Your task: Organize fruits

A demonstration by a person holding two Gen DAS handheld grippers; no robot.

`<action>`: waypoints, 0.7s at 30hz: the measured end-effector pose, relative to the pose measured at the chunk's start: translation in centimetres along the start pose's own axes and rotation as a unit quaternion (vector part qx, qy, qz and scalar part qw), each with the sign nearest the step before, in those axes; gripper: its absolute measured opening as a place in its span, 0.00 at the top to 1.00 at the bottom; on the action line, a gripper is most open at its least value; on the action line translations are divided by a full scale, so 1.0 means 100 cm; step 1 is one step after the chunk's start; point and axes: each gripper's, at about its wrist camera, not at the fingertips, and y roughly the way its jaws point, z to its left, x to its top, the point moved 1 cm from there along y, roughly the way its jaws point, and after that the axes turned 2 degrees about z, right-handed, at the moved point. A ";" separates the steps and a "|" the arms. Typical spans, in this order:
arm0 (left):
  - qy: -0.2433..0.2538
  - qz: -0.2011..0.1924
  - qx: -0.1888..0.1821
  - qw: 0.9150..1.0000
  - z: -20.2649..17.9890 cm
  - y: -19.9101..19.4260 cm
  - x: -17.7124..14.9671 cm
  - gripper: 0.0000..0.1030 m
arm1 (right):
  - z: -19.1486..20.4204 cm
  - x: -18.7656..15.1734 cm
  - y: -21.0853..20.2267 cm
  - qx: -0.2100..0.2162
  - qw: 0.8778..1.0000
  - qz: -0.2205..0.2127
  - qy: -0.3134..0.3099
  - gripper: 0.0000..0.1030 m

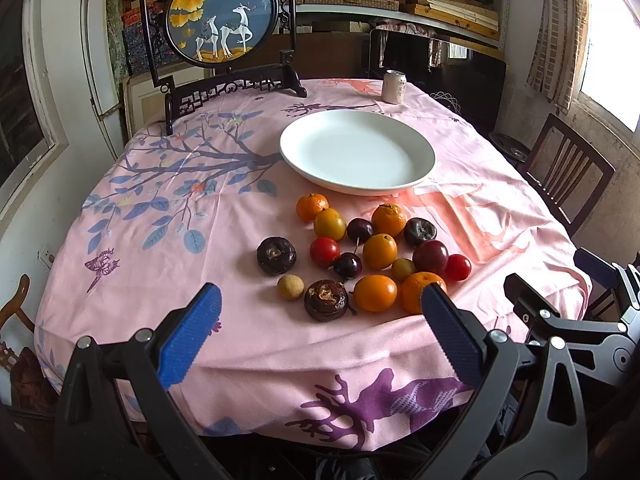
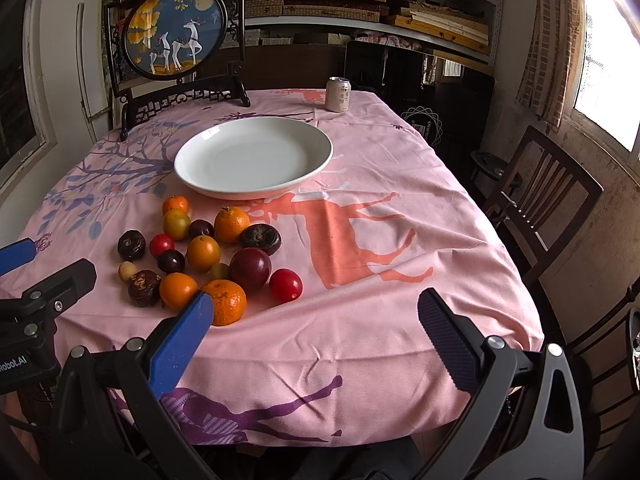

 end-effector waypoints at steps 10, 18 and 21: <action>0.000 0.002 -0.001 1.000 -0.006 0.002 -0.001 0.02 | 0.000 -0.001 0.000 0.000 1.000 0.000 0.000 0.01; 0.000 0.003 -0.002 1.000 -0.004 0.001 -0.004 0.02 | 0.000 -0.002 0.001 0.000 1.000 0.000 0.000 0.01; 0.000 0.003 -0.001 1.000 -0.004 0.001 -0.004 0.02 | 0.000 -0.003 0.003 0.001 1.000 0.000 0.000 0.01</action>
